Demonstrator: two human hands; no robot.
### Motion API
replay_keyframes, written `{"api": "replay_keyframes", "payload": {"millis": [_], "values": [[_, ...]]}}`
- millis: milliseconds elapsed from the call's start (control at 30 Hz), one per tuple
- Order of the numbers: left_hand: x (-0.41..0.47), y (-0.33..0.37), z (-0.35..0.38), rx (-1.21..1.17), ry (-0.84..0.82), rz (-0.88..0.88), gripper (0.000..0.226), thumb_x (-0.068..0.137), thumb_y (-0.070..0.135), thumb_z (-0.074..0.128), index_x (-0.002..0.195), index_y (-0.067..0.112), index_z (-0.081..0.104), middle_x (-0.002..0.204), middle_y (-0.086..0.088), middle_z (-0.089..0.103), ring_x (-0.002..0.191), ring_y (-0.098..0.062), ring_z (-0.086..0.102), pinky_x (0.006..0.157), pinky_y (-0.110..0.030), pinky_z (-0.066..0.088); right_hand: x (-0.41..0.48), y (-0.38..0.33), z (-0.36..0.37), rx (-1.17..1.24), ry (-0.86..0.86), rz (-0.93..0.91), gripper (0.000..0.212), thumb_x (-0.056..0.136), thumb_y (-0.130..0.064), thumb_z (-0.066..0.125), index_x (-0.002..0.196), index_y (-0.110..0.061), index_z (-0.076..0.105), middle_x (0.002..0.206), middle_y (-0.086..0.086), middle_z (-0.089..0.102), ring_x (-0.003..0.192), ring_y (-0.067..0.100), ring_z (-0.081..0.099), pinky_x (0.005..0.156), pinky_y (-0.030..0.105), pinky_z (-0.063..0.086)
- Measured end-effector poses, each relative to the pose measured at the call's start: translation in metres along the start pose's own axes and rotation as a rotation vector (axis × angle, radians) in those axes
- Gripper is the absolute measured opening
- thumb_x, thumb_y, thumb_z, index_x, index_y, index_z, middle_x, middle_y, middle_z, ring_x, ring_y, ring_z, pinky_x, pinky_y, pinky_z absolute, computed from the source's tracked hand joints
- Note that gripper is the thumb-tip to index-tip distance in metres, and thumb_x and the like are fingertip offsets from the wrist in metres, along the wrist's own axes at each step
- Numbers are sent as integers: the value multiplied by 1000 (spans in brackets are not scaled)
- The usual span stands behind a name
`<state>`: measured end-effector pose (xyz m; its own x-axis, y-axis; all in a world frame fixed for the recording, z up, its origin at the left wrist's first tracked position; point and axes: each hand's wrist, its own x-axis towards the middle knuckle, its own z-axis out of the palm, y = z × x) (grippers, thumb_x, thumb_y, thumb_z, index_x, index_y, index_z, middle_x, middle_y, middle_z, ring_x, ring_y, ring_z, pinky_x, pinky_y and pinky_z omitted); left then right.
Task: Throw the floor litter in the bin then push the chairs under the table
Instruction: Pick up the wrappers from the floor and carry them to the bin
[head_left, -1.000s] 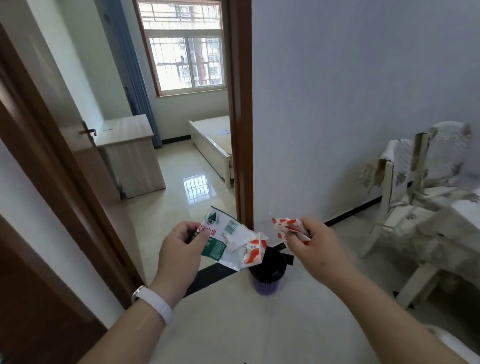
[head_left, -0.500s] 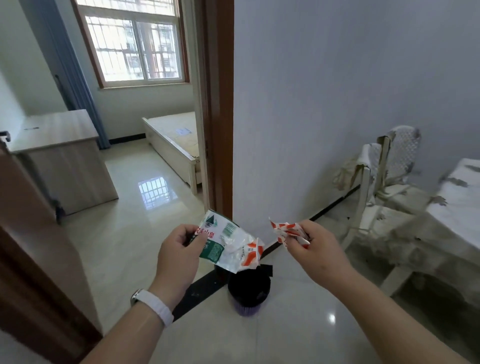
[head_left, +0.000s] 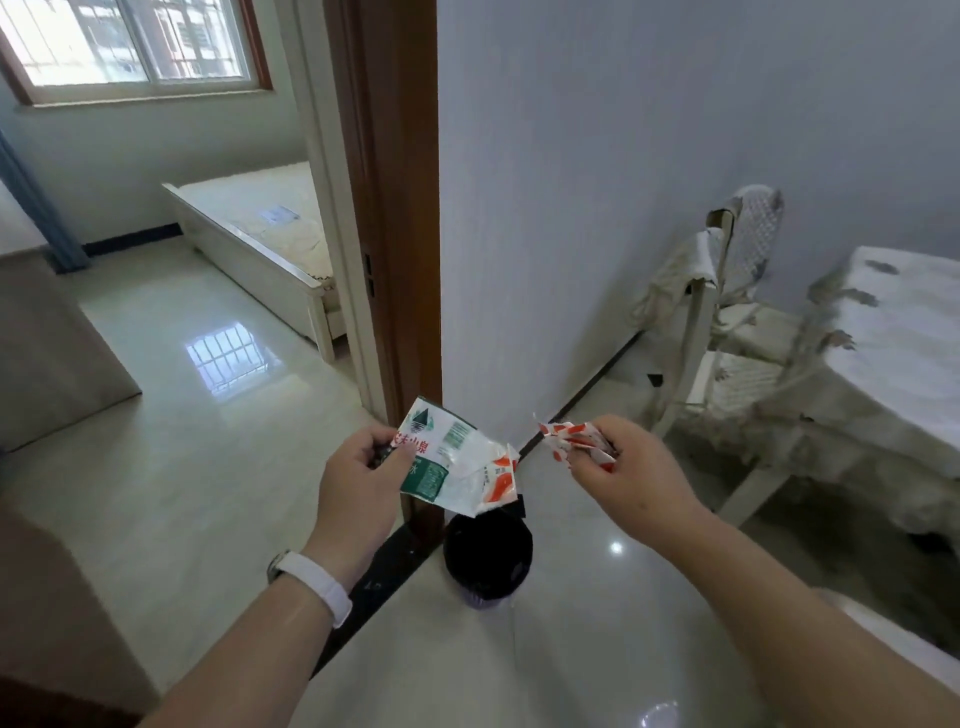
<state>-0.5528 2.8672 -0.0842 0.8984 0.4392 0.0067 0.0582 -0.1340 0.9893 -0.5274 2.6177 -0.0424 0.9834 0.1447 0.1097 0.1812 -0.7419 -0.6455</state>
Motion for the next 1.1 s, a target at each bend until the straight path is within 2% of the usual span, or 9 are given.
{"api": "replay_keyframes", "payload": {"millis": [133,267,333,433,500,733,867,933,1100], "values": [[37,-16,22,14,1,-48,11,93,13,64,84,17,69,78,6,75,72,-10,70,65,-28,56,33,21,12,-25,-7,35,26,88,-36,58,70,-18,52,65,3,53,59,20,49,53,43,44],[69,-33,49,49,-47,-90,10,94,12,64,85,14,68,77,4,75,69,-9,70,61,-22,55,72,48,29,42,-26,103,27,90,-30,61,67,-21,50,65,1,52,58,14,45,53,32,36],[88,-40,63,69,-43,-128,11,94,11,64,84,13,67,77,1,75,72,-13,71,59,-21,54,94,62,39,84,-55,126,25,91,-28,61,69,-23,51,67,-1,52,59,13,44,53,27,35],[122,-51,84,156,-52,-184,13,94,14,64,81,17,68,80,-1,75,81,-26,71,72,-40,58,131,87,54,122,-81,144,28,89,-22,61,64,-23,49,62,-3,49,55,12,42,52,25,31],[144,-56,101,200,-73,-205,14,94,15,63,81,16,67,80,0,74,82,-25,70,75,-44,57,156,103,60,115,-116,162,26,90,-22,61,66,-21,51,63,0,50,56,12,43,52,24,30],[205,-94,158,318,-117,-273,10,95,18,62,86,16,67,84,4,73,74,-9,69,60,-22,53,222,163,87,127,-188,241,21,92,-23,59,73,-25,52,71,-1,53,62,15,48,54,22,32],[227,-126,180,366,-159,-348,11,95,19,62,85,17,66,85,3,72,76,-13,68,57,-20,48,243,192,113,117,-236,290,22,92,-23,58,72,-22,51,69,0,51,61,15,48,53,23,33],[240,-146,190,390,-178,-373,10,94,18,63,84,17,67,85,1,72,77,-17,66,60,-23,46,251,206,129,116,-260,317,24,92,-24,58,70,-22,48,68,-1,50,61,14,47,53,24,34],[269,-209,208,450,-258,-487,6,93,18,64,87,18,67,87,1,72,80,-18,69,64,-28,51,266,246,186,125,-303,419,24,92,-26,59,71,-24,47,70,-2,51,62,14,49,55,26,36]]}}
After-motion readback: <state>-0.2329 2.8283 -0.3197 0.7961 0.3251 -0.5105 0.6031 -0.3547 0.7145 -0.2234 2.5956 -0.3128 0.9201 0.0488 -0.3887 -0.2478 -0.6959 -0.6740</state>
